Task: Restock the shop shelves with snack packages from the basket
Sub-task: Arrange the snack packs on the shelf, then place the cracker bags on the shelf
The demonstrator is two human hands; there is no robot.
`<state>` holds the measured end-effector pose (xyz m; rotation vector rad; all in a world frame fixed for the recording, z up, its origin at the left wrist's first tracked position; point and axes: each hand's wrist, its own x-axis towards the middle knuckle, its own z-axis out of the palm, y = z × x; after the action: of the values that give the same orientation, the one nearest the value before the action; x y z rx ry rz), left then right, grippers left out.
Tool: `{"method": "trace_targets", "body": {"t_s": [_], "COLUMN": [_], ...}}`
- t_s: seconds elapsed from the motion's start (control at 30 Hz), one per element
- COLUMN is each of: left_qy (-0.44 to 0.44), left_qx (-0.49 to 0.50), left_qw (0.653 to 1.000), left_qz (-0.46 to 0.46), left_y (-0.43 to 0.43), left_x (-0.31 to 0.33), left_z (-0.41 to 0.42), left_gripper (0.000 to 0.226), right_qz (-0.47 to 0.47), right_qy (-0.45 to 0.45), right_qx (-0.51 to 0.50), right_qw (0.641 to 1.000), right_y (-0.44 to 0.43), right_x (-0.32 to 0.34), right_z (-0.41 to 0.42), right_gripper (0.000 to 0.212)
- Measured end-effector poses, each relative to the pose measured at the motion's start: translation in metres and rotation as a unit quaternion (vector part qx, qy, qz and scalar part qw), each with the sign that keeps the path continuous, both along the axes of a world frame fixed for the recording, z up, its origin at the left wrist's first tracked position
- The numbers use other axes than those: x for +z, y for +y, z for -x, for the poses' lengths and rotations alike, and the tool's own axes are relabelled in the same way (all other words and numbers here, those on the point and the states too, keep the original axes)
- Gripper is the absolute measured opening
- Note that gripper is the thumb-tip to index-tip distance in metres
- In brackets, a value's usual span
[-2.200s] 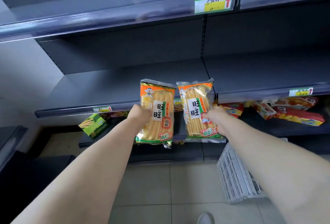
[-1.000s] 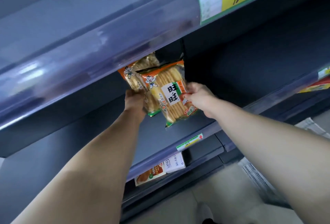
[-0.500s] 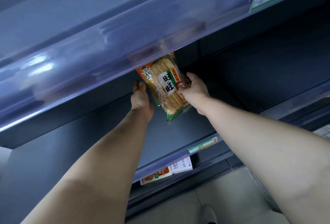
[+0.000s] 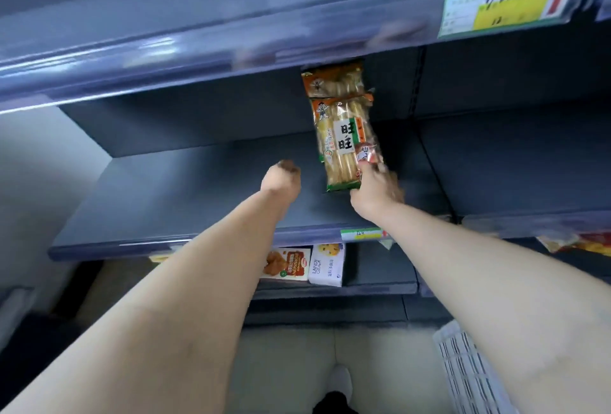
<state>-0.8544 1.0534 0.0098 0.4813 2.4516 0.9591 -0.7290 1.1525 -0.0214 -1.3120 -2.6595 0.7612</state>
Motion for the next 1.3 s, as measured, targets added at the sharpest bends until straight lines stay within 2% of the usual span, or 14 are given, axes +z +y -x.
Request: {"method": "trace_targets", "body": {"t_s": [0.17, 0.3, 0.43, 0.67, 0.8, 1.07, 1.3], "left_qy": [0.058, 0.076, 0.049, -0.010, -0.024, -0.062, -0.093], "left_qx": [0.015, 0.027, 0.077, 0.245, 0.315, 0.417, 0.533], "left_qw": [0.995, 0.975, 0.958, 0.930, 0.909, 0.862, 0.796], "left_qz": [0.080, 0.208, 0.272, 0.273, 0.271, 0.282, 0.269], "left_y": [-0.076, -0.155, -0.245, -0.398, -0.478, -0.634, -0.743], "left_x": [-0.010, -0.015, -0.018, -0.010, -0.003, -0.008, -0.010], "left_z": [-0.035, -0.077, -0.118, -0.202, -0.266, -0.443, -0.610], "left_gripper": [0.044, 0.046, 0.050, 0.064, 0.063, 0.053, 0.058], "right_qz": [-0.034, -0.046, -0.051, -0.088, -0.089, -0.082, -0.088], "right_qy": [-0.045, -0.079, -0.083, -0.062, -0.061, -0.066, -0.060], "right_qx": [0.194, 0.303, 0.398, 0.548, 0.606, 0.718, 0.798], "right_qw": [0.979, 0.949, 0.912, 0.830, 0.788, 0.688, 0.594], "right_y": [-0.054, -0.111, -0.179, -0.323, -0.411, -0.582, -0.712], "right_x": [0.001, -0.001, -0.006, 0.000, 0.002, 0.002, 0.006], "right_z": [-0.019, -0.031, -0.041, -0.065, -0.104, -0.241, -0.364], "right_gripper": [0.054, 0.054, 0.054, 0.051, 0.050, 0.048, 0.050]}}
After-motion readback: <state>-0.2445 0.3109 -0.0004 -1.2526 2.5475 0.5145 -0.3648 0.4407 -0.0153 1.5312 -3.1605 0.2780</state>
